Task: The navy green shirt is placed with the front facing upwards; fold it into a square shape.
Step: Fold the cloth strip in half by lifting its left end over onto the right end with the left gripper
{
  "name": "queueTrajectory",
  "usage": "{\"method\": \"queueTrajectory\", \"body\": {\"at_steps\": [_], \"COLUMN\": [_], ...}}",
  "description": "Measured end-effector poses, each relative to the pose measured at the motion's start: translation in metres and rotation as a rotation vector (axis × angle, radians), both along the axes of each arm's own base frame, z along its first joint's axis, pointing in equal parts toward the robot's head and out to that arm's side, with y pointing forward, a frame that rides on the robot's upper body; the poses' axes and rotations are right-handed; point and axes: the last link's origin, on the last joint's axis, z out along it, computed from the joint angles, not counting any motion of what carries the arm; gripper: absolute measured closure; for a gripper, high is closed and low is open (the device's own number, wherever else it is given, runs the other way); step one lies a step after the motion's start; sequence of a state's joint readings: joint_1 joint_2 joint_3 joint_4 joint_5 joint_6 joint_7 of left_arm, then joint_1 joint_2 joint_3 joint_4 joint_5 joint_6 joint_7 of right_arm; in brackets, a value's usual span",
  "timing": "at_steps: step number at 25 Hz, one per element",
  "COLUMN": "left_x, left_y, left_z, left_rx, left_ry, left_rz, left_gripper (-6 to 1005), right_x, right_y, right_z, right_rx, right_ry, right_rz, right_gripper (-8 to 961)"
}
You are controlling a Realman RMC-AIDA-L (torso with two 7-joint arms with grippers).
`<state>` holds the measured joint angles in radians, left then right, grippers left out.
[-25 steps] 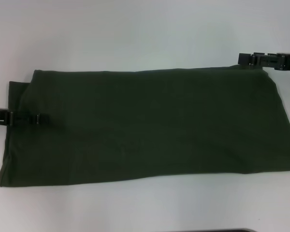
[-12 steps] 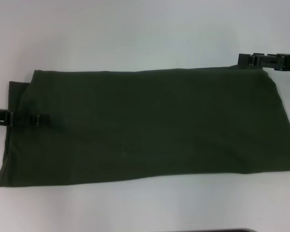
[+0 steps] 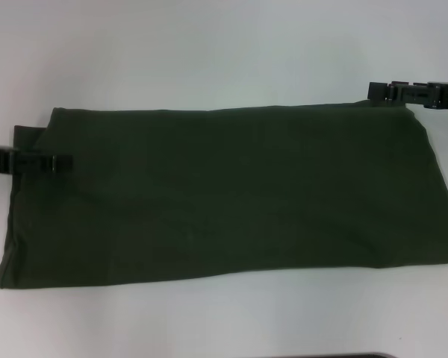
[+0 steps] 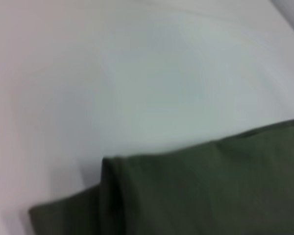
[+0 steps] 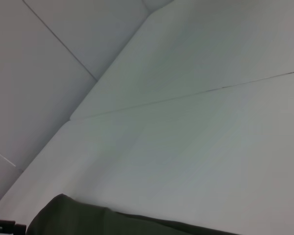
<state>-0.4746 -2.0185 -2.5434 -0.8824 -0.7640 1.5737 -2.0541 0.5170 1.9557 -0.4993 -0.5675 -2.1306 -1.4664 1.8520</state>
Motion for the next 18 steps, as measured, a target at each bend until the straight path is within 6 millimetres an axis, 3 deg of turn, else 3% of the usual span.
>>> {"method": "queueTrajectory", "body": {"at_steps": [9,18], "left_x": [0.012,0.006], "left_y": [0.012,0.014], "left_z": [-0.005,-0.012], "left_rx": [0.006,0.014], "left_ry": [-0.014,0.004], "left_rz": [-0.038,-0.019], "left_gripper": [155,155], "right_x": [0.001,0.001], "right_y": [-0.001,-0.001], "right_z": [0.0,0.0], "right_rx": [0.002,0.002], "right_ry": [0.0,0.0], "right_rz": [-0.003,-0.004], "right_gripper": [8,9]}}
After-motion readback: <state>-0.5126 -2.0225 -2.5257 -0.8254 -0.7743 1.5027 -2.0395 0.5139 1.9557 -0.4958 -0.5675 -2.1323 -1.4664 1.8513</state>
